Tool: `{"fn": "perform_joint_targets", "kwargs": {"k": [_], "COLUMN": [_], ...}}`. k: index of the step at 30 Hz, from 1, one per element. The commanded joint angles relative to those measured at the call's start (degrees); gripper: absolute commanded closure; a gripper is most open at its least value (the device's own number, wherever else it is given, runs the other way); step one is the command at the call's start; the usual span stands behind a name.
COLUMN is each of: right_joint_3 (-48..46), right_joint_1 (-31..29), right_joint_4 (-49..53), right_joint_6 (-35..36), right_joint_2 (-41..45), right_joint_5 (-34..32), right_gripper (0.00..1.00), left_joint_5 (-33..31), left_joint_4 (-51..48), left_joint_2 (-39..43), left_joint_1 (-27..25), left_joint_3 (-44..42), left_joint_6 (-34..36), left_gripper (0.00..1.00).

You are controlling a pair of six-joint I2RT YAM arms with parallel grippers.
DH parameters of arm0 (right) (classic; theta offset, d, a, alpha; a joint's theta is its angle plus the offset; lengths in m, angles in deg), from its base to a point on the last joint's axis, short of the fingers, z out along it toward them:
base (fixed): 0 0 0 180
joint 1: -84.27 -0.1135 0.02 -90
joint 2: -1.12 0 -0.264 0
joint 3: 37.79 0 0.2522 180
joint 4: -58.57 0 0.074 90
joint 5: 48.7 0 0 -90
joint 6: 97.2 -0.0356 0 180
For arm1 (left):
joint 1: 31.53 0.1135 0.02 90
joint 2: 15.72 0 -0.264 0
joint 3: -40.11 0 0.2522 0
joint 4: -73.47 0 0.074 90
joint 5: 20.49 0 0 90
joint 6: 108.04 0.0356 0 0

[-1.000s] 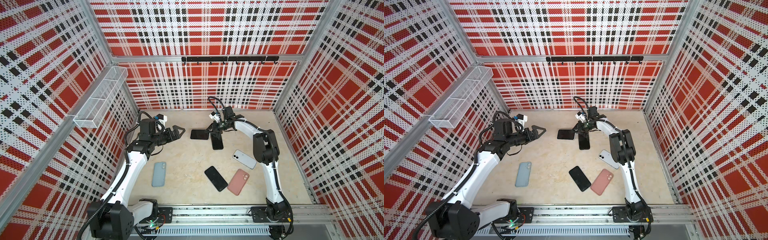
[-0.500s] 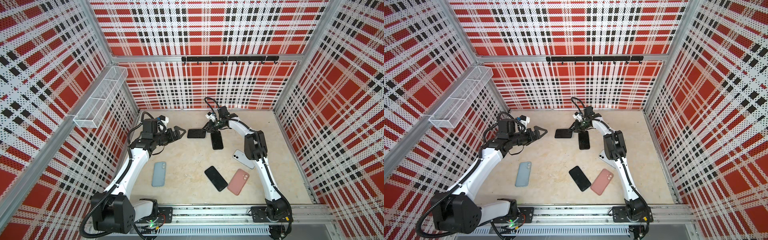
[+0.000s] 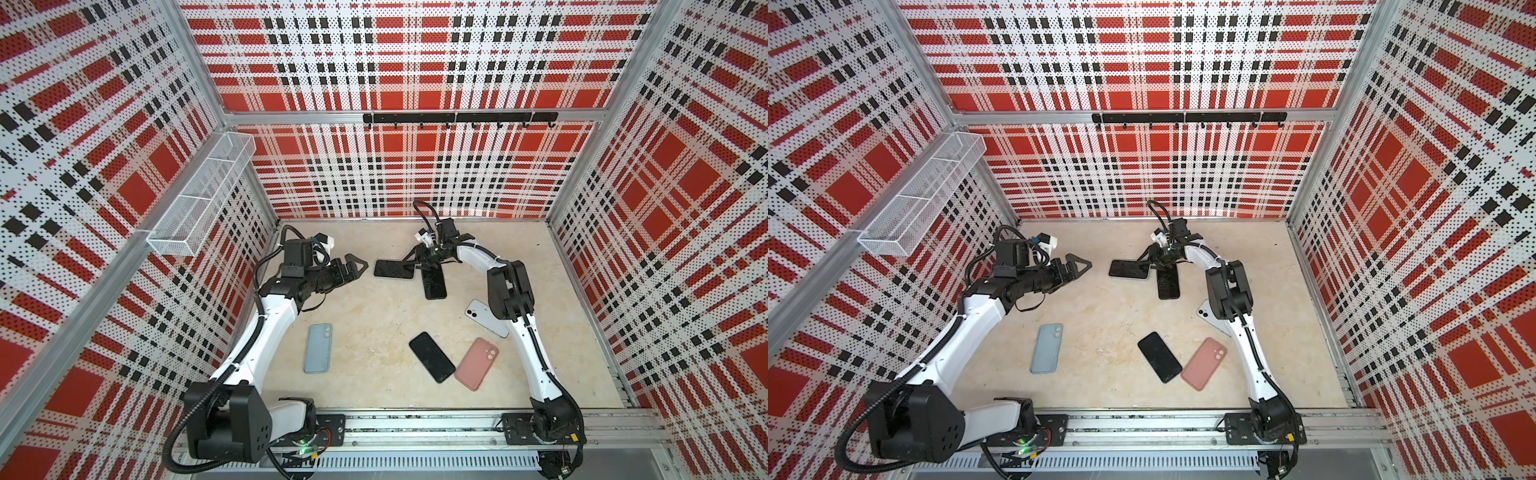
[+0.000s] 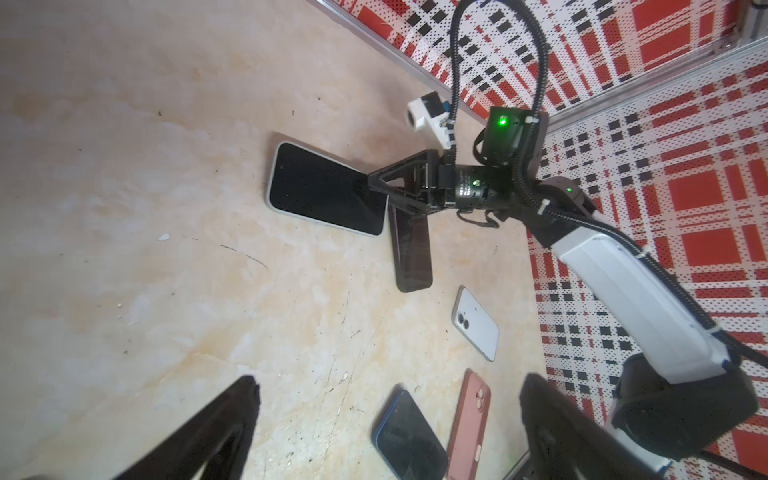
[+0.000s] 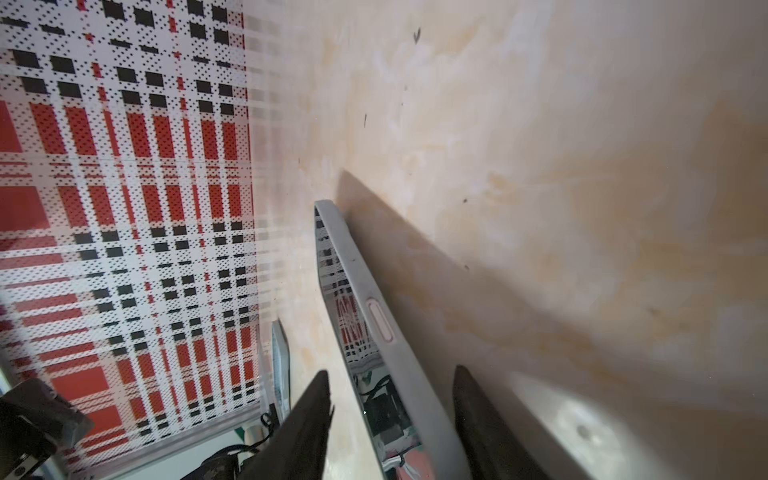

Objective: Put the phone into the phone case

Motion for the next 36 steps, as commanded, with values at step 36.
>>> {"fn": "perform_joint_targets", "kwargs": {"k": [36], "right_joint_3": [-72.6], "right_joint_1": [0.7], "right_joint_4": [5.1], "right_joint_6": [19.7], "right_joint_2": [90.5], "right_joint_5": [-41.2], "right_gripper": [0.2], "left_joint_5": [-7.0], "left_joint_4": [-1.1], "left_joint_2": [18.8], "left_joint_1": [-9.9], "left_joint_3": [-9.0], "left_joint_6": [-0.8], "left_gripper": [0.01]}}
